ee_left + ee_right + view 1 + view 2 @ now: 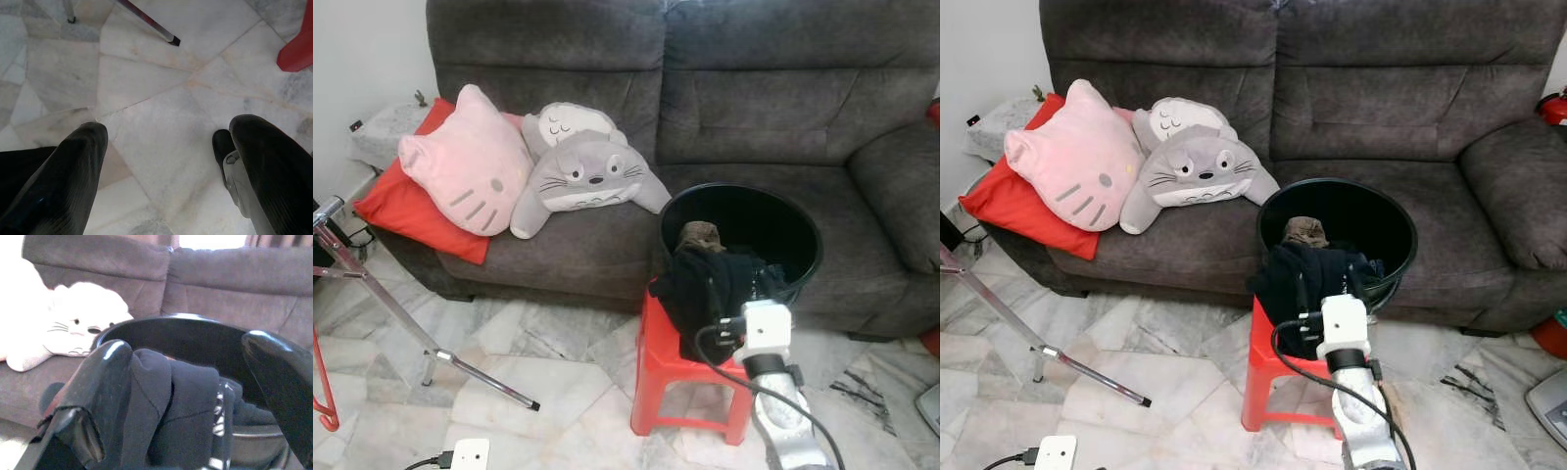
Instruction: Hang hanger
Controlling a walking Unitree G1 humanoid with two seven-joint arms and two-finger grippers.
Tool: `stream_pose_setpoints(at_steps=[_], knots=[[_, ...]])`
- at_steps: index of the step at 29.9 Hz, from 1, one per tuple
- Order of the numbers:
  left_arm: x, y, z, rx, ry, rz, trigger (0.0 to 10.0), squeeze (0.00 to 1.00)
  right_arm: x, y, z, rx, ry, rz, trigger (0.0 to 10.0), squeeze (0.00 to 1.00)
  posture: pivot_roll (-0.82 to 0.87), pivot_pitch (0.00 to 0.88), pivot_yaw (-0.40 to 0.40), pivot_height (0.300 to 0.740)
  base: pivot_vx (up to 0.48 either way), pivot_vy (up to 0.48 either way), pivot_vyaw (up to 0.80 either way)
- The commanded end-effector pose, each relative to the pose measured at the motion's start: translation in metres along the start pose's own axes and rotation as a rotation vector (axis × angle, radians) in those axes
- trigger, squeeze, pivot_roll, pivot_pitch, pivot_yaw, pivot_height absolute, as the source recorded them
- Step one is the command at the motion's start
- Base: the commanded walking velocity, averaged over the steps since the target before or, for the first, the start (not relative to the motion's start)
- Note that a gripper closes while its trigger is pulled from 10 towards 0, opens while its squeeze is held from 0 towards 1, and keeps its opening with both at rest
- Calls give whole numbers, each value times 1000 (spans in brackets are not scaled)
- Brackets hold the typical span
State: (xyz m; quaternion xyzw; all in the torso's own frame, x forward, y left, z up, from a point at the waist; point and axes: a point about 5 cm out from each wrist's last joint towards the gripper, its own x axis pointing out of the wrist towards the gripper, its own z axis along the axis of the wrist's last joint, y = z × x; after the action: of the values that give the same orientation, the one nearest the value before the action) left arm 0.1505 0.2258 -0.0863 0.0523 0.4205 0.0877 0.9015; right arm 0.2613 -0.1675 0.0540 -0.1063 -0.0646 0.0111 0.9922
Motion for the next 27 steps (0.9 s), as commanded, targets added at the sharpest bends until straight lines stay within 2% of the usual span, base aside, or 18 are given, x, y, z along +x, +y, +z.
stream_pose_setpoints(at_steps=[1,3,5,9,14,19,27], knots=[[-1,4,-4,10,15,9,10000,0,-22,6,-20,-11,118,46,10000,0,-206,0,76,740,0,0,0],[-1,3,-4,11,16,8,10000,0,-25,6,-24,-19,147,47,10000,0,-210,0,78,740,0,0,0],[-1,1,-4,14,20,5,10000,0,-31,6,-35,-14,242,40,10000,0,-210,0,78,740,0,0,0],[-1,0,-4,13,20,4,10000,0,-30,12,-45,14,328,76,10000,0,-207,0,75,740,0,0,0],[-1,0,-4,10,21,6,10000,0,-26,15,-44,39,341,84,10000,0,-206,0,73,740,0,0,0],[0,0,-3,10,24,5,10000,0,-22,22,-51,76,419,140,10000,0,-209,0,75,740,0,0,0],[0,-2,-3,7,17,2,10000,0,-16,25,-54,110,442,149,10000,0,-205,0,74,740,0,0,0]])
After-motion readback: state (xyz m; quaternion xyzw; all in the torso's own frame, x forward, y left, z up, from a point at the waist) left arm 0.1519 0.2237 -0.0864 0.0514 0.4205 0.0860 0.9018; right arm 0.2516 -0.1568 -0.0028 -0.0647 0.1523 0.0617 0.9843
